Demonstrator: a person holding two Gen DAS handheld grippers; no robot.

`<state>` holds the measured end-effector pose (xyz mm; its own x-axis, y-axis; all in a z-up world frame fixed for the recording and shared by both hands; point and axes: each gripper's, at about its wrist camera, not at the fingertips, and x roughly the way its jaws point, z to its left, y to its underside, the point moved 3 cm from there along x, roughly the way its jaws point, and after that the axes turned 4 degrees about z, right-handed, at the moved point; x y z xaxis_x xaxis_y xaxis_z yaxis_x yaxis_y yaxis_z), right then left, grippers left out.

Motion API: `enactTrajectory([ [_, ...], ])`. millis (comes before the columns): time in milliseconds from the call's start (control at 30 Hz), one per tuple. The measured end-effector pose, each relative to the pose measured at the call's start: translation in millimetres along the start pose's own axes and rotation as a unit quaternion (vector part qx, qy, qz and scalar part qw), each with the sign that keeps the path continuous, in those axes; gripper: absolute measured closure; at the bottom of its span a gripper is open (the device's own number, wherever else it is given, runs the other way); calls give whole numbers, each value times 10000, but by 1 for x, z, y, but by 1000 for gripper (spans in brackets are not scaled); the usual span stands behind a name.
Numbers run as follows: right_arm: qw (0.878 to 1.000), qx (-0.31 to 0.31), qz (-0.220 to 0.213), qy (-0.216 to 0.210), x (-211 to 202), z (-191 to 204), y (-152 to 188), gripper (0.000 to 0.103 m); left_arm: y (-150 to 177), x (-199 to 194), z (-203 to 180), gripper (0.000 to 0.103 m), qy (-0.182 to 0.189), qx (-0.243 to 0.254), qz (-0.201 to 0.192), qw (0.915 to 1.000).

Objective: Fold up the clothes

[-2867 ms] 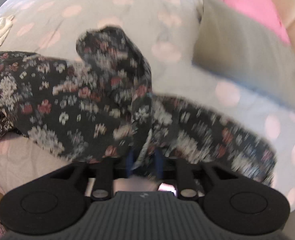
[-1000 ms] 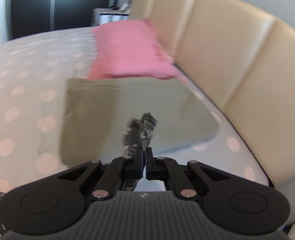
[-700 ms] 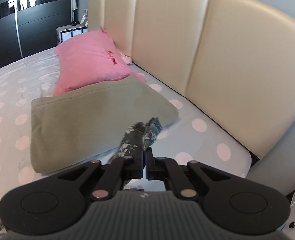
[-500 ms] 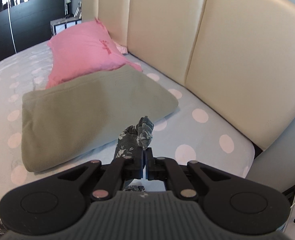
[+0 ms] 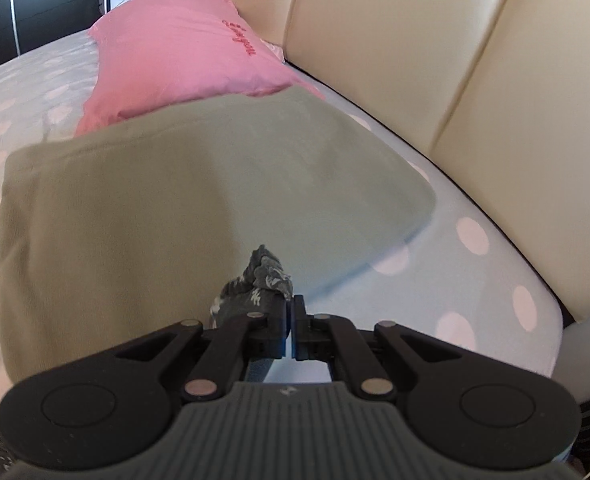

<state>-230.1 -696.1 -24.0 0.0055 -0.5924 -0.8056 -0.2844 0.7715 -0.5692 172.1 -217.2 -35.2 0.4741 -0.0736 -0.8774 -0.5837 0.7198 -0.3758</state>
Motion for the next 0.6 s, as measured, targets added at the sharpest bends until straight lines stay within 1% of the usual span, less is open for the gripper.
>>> enactTrajectory([
  [100, 9998, 124, -130, 10, 13, 22, -27, 101, -25, 29, -5, 96, -17, -18, 182, 9998],
  [200, 9991, 327, -220, -168, 26, 40, -50, 101, -40, 57, -8, 96, -44, -62, 367, 9993],
  [300, 9980, 439, -155, -438, 42, 57, -63, 99, -48, 85, -10, 96, -64, -107, 572, 9983],
  [333, 9975, 461, -116, -530, 47, 62, -65, 97, -48, 94, -11, 96, -54, -135, 648, 9978],
  [433, 9949, 497, -119, -867, 52, 65, -70, 82, -45, 112, -12, 96, -63, -131, 789, 9968],
  [467, 9939, 508, -146, -968, 52, 64, -71, 74, -45, 116, -13, 96, -69, -109, 823, 9965],
  [600, 9892, 602, -397, -1277, 44, 41, -78, 69, -43, 125, -18, 96, -144, 4, 872, 9961],
])
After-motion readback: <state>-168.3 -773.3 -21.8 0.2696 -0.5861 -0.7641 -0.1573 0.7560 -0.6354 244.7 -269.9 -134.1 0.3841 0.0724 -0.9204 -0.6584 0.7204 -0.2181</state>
